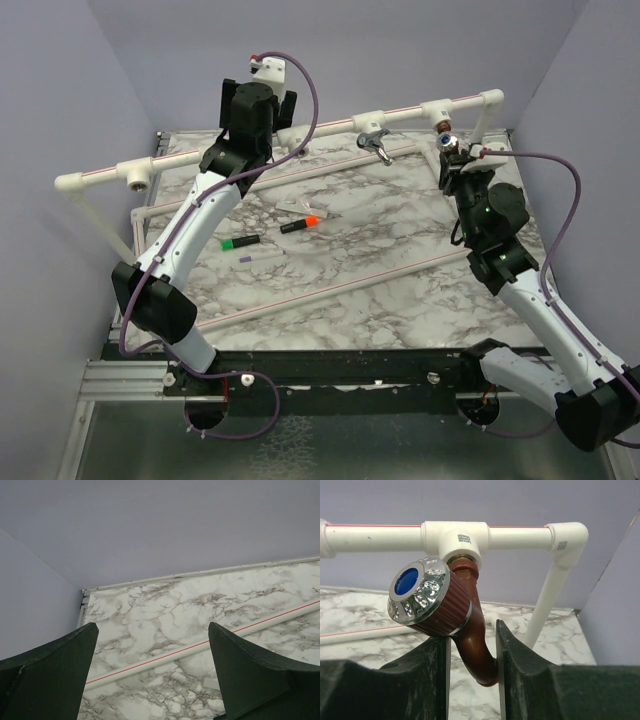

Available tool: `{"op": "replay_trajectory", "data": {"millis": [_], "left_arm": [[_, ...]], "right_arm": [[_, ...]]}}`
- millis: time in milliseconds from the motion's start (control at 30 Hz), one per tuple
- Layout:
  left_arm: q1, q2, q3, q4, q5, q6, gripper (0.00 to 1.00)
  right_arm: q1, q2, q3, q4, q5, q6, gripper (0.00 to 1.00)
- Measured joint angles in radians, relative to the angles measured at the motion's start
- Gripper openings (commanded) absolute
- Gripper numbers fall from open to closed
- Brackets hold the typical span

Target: Install the water faucets

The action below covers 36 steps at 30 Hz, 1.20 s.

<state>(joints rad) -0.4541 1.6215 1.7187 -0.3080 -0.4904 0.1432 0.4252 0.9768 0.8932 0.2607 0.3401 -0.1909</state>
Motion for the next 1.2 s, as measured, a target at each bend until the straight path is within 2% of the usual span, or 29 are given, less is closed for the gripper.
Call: {"op": "replay_trajectory", "data": {"millis": [267,767,933,967,1067,1200], "left_arm": [[0.002,0.000,0.000,0.002,0.000,0.001,0.93],[0.004,0.000,0.000,0.005,0.000,0.007,0.93],[0.006,0.000,0.000,0.006,0.000,0.010,0.93],[0.006,0.000,0.000,0.006,0.000,0.010,0.93],[0.007,0.000,0.000,0.006,0.000,0.011,0.93],[0.007,0.000,0.000,0.006,0.000,0.011,0.93]], "right_arm": [[-0.002,-0.002,0.003,-0.003,0.061,0.320,0.00],[-0.022,-0.025,-0.017,-0.040,0.146,1.062,0.01],[-0.026,-0.031,-0.018,-0.066,0.163,1.233,0.02],[-0.026,-0.032,-0.018,-0.070,0.165,1.256,0.06],[-0.026,-0.032,-0.018,-0.075,0.170,1.296,0.27],[-0.026,-0.035,-0.018,-0.076,0.173,1.301,0.47]]}}
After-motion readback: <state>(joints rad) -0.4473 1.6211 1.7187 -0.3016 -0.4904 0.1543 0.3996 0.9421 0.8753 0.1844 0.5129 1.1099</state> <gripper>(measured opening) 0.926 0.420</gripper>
